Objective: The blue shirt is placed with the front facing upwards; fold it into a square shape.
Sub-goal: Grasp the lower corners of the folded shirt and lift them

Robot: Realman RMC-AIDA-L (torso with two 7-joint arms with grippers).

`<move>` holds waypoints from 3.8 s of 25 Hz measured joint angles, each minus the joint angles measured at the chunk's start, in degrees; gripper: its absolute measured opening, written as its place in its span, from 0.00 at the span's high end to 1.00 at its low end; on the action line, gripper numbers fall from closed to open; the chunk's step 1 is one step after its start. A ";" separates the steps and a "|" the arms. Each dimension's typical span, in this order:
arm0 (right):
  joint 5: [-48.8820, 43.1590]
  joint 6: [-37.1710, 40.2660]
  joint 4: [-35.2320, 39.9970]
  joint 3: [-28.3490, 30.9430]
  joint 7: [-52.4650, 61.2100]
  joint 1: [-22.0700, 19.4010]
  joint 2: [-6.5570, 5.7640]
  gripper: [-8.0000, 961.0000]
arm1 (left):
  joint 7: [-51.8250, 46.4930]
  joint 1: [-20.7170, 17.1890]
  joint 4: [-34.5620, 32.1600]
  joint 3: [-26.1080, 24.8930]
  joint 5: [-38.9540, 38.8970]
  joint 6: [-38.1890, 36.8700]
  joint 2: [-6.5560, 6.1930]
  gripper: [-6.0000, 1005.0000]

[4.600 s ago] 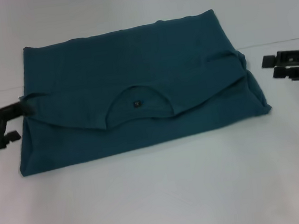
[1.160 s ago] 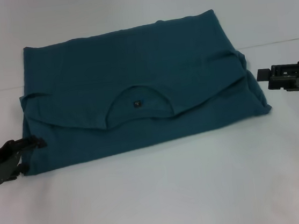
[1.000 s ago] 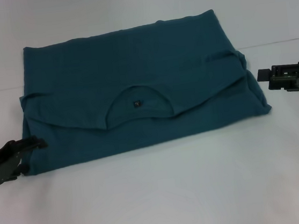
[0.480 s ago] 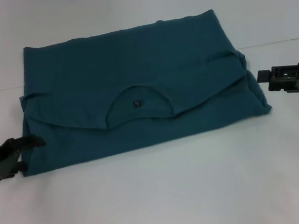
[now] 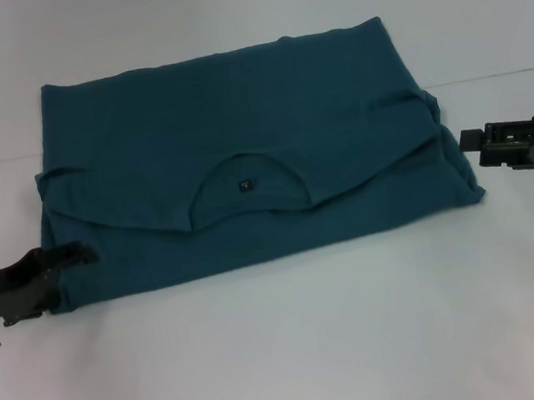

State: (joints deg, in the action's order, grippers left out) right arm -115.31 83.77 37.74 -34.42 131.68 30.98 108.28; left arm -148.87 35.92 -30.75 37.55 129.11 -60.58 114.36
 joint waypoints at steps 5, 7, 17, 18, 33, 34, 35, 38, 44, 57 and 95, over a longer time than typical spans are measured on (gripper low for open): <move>0.00 0.13 -0.22 0.06 -0.02 -0.08 0.08 0.28 | -0.01 0.91 0.05 -0.01 0.07 -0.04 -0.01 0.21; 0.00 0.14 -0.42 0.10 -0.03 -0.08 0.07 0.28 | -0.03 1.05 0.10 -0.02 0.09 -0.01 -0.05 0.21; 0.00 0.03 -0.56 0.15 -0.03 -0.04 0.01 0.28 | -0.31 1.00 0.57 -0.10 0.10 0.65 -0.37 0.21; 0.00 0.02 -0.56 0.15 -0.03 -0.04 0.00 0.29 | -0.48 0.94 0.49 -0.11 0.10 0.70 -0.39 0.21; 0.00 0.02 -0.65 0.23 -0.02 -0.22 0.00 0.29 | -1.43 0.98 1.36 1.56 0.27 1.05 -0.42 0.22; 0.00 0.01 -0.65 0.22 -0.03 -0.22 0.00 0.29 | -1.51 1.06 1.37 1.66 0.40 1.10 -0.42 0.22; 0.00 0.01 -0.65 0.21 -0.03 -0.22 0.00 0.28 | -1.59 1.14 1.37 1.69 0.56 1.14 -0.42 0.22; 0.00 0.00 -0.65 0.23 -0.02 -0.22 0.00 0.28 | -2.01 1.32 1.25 1.73 0.82 1.05 -0.43 0.23; 0.00 -0.01 -0.65 0.24 -0.02 -0.22 0.00 0.28 | -1.86 1.62 0.08 2.66 0.90 0.19 -0.40 0.23; 0.00 0.03 -0.64 0.24 -0.10 -0.27 0.00 0.28 | -1.82 2.33 -0.04 2.97 1.60 0.10 -0.43 0.65; -28.40 -17.64 -0.49 -7.22 8.88 12.33 -0.15 0.29 | 1.92 5.39 -0.72 -0.64 0.88 -5.81 -2.51 0.99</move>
State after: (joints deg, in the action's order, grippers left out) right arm -143.71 66.13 37.25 -41.65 140.56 43.31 108.13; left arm -146.95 41.31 -31.47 36.92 129.99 -66.39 111.85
